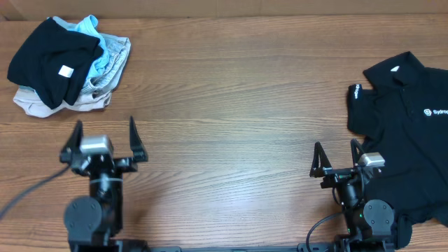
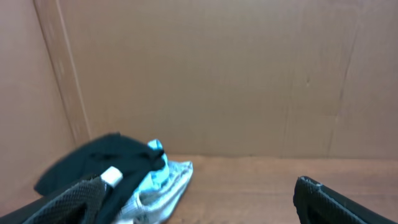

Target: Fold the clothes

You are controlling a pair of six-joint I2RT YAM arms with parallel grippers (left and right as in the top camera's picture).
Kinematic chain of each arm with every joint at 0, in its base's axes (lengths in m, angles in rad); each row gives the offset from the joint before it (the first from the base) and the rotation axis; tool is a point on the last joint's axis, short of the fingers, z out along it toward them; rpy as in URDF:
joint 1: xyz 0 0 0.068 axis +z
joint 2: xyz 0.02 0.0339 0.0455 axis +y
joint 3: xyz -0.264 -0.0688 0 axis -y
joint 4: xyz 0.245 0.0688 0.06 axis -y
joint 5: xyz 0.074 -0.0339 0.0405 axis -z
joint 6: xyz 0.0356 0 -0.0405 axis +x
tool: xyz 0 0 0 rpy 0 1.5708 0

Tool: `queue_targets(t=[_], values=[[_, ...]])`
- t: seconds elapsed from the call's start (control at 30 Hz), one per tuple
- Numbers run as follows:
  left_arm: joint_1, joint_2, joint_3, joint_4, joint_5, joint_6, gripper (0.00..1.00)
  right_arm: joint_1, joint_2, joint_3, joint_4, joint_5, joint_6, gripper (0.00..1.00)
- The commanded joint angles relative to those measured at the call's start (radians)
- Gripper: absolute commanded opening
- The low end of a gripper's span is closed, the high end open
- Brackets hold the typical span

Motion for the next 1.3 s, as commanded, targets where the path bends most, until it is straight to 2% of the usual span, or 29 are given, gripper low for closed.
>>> queue_targets(t=[0.0, 0.23, 0.43, 0.53, 0.67, 1.27], values=[[0.006, -0.121, -0.114, 0.012, 0.005, -0.029, 1.00, -0.003, -0.006, -0.010, 0.006, 0.011, 0.003, 1.00], [0.006, -0.313, -0.243, 0.002, -0.008, -0.028, 1.00, -0.003, -0.006, -0.010, 0.006, 0.011, 0.003, 1.00], [0.006, -0.312, -0.365, 0.045, -0.021, -0.029, 1.00, -0.003, -0.006, -0.010, 0.006, 0.011, 0.003, 1.00], [0.006, -0.312, -0.418, 0.056, -0.018, -0.086, 1.00, -0.003, -0.006, -0.010, 0.006, 0.011, 0.003, 1.00], [0.006, -0.312, -0.417, -0.032, -0.019, -0.096, 1.00, -0.003, -0.006, -0.010, 0.006, 0.011, 0.003, 1.00], [0.006, -0.311, -0.416, -0.029, -0.019, -0.096, 1.00, -0.003, -0.006, -0.010, 0.006, 0.011, 0.002, 1.00]])
